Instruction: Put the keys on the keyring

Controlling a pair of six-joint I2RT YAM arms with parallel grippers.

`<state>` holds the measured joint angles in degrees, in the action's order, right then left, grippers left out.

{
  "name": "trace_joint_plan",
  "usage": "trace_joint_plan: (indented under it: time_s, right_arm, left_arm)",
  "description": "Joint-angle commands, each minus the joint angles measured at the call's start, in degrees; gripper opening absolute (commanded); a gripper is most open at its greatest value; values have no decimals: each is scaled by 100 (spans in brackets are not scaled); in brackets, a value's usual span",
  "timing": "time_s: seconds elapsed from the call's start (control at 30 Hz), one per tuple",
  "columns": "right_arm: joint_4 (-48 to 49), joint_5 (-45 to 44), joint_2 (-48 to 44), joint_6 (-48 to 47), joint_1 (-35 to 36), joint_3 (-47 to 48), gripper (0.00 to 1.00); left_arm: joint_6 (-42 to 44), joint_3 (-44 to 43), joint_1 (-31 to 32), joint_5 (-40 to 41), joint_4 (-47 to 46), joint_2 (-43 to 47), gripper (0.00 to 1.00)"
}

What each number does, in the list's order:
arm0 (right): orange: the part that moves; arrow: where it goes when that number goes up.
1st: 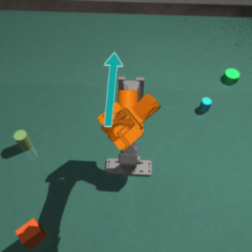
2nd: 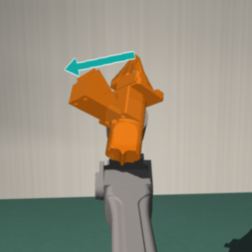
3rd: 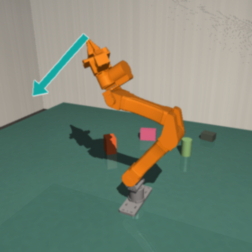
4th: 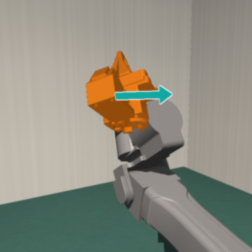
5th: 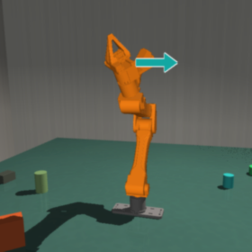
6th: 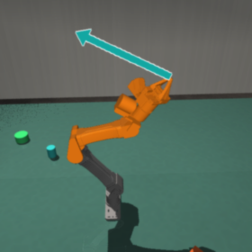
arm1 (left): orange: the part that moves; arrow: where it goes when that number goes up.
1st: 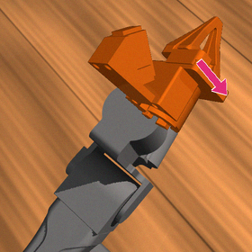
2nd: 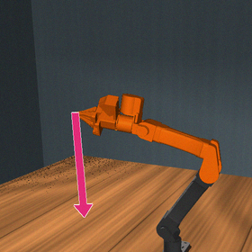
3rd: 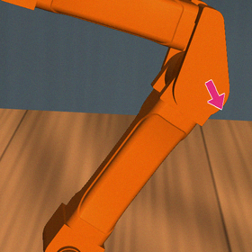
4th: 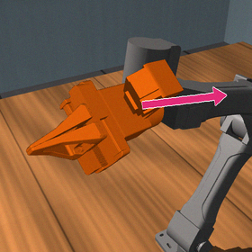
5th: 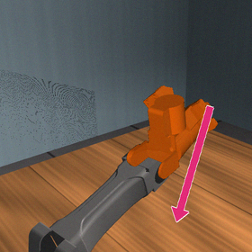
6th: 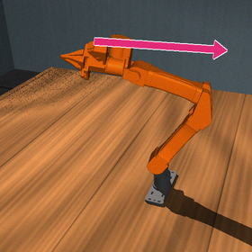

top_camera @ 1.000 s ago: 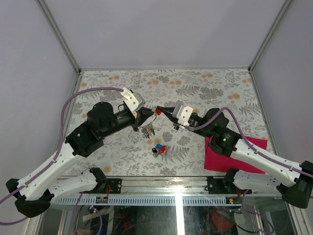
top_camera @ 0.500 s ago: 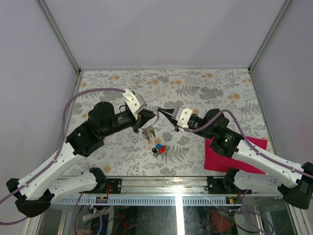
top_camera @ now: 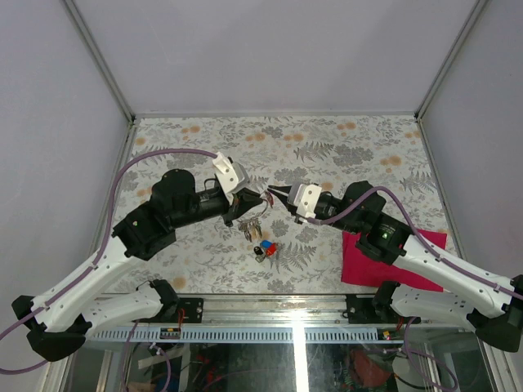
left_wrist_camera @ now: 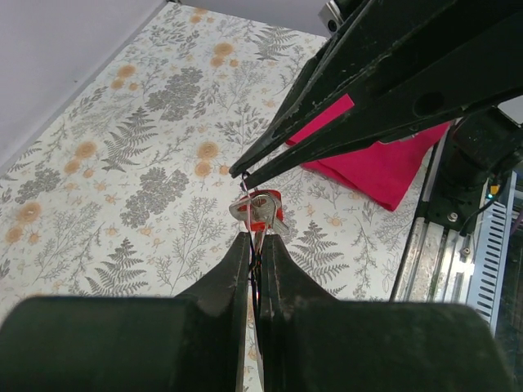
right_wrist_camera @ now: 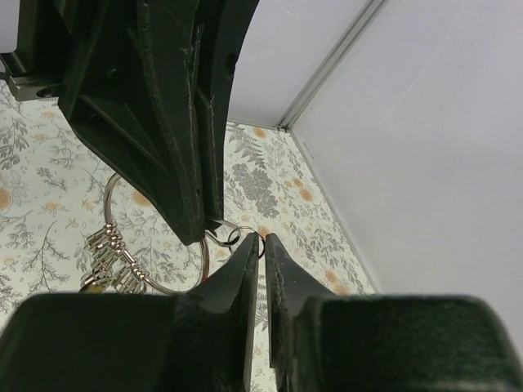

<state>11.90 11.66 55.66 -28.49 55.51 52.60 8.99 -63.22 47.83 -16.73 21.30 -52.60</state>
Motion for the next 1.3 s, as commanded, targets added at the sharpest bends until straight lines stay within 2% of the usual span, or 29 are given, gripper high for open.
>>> trace_joint_plan:
  time_s: [0.0, 0.47, 0.93, 1.27]
  right_arm:
    - [-206, 5, -184, -120, 5, 311, 13]
    - [-763, 262, -417, 19, 11, 390, 27]
    - [-1073, -260, -587, 320, 4, 501, 26]
    - [-1245, 126, -590, 475, 6, 428, 26]
  left_arm:
    - [122, -247, -6, -357, -71, 7, 0]
    - [125, -179, -10, -533, 23, -74, 0]
    - [-67, -5, -11, -607, -152, -90, 0]
    - [-239, 146, -10, -706, -297, -58, 0]
